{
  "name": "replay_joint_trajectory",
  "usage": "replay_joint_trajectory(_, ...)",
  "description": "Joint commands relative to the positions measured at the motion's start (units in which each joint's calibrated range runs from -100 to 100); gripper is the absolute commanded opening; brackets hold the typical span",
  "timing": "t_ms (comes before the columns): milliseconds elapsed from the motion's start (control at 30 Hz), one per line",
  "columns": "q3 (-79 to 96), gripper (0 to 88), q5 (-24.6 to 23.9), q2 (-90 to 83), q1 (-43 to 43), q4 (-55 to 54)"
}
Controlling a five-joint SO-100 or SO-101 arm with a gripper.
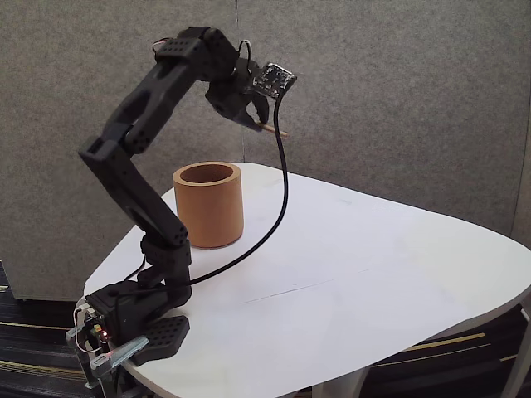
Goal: Grab the pen and put it in the pen holder.
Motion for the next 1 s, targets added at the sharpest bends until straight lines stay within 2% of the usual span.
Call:
replay_joint_trajectory(0, 6.1, 0.6, 6.6, -4.9, -1.9, -0.9)
replay_joint_trajectory(233, 10.9, 0.6, 15.1, -7.2, -2.1, -2.6)
replay_joint_trajectory(400, 10.9, 0.6, 20.8, -7.2, -4.3, -10.2)
replay_joint_trajectory(800, 11.2, 0.6, 36.2, -7.3, -15.7, -22.9)
replay_joint_trajectory(967, 18.2, 0.6, 42.3, -8.2, -16.4, -34.6)
